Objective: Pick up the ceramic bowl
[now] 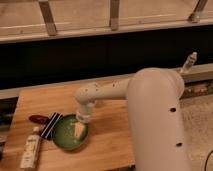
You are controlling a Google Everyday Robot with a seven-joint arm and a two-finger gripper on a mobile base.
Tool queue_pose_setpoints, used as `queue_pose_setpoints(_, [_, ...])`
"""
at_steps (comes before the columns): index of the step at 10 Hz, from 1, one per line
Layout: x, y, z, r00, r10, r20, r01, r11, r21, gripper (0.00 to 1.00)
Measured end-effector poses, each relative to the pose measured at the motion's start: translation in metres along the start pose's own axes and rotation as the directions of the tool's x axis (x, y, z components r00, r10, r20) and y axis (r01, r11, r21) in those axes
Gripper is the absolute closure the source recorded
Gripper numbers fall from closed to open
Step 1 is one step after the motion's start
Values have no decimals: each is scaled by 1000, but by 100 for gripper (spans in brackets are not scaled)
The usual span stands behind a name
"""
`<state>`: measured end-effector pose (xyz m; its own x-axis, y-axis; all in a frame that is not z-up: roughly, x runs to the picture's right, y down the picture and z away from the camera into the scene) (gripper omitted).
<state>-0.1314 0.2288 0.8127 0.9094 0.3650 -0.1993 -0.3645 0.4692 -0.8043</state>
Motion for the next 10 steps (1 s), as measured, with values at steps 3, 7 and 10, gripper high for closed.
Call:
queue_pose_setpoints(3, [4,-4,5,1000,-4,10,4,1000,-16,76])
queue_pose_setpoints(7, [12,-13,-8,998,-3,64,6,999,-47,100])
queue_pose_setpoints(10, [17,-18,-57,988,-28,152,35,999,-40,100])
